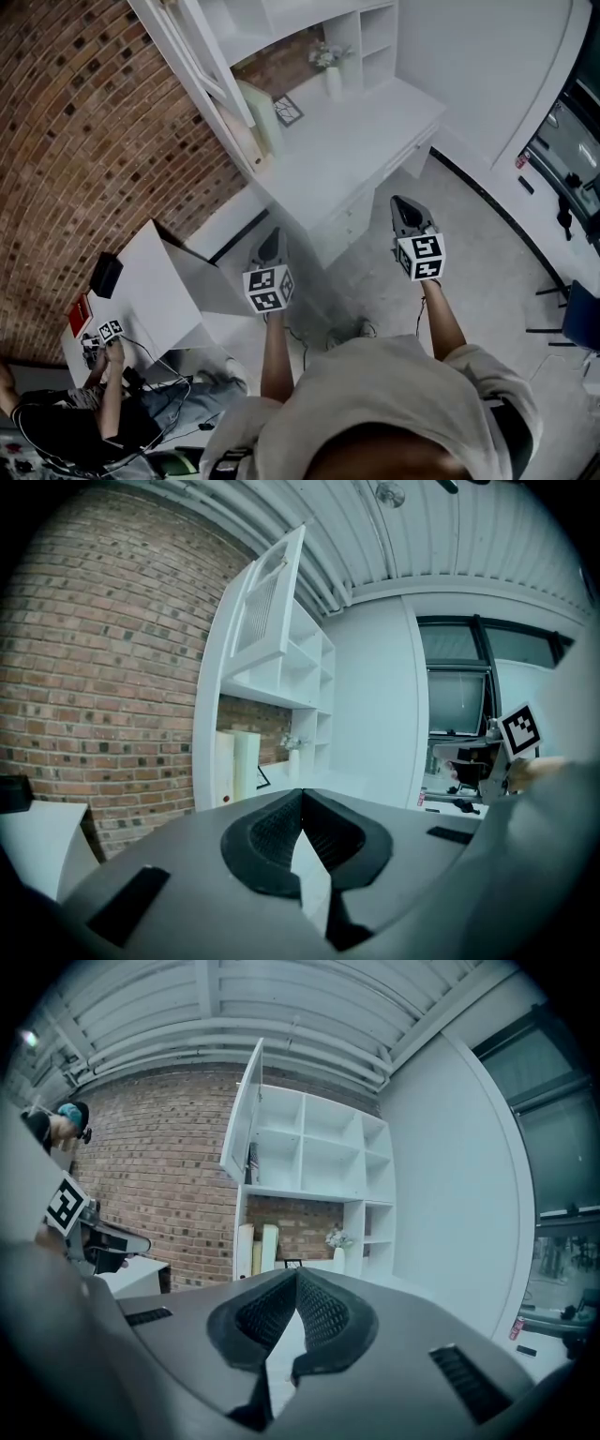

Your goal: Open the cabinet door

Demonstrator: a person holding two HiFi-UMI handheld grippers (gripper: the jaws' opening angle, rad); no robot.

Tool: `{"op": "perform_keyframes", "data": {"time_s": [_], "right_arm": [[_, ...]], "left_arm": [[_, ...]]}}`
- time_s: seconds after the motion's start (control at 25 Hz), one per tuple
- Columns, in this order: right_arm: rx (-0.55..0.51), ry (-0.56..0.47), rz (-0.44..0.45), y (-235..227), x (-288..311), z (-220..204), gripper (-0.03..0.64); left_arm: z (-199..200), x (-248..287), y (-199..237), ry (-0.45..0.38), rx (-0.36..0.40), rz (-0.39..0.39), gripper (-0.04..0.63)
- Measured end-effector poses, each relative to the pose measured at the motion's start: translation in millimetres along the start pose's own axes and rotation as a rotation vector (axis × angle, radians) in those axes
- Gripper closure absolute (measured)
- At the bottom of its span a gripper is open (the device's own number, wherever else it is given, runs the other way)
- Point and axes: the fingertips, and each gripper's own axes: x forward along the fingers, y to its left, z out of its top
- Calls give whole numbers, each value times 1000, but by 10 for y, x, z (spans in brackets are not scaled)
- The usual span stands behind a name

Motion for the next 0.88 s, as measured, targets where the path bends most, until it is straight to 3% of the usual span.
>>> {"op": "perform_keyframes", "data": {"time_s": [0.88], "right_arm": [[-50, 26, 40, 175, 110, -60, 604]], "left_arm": [[-132, 18, -50, 7, -46, 9, 569]]}}
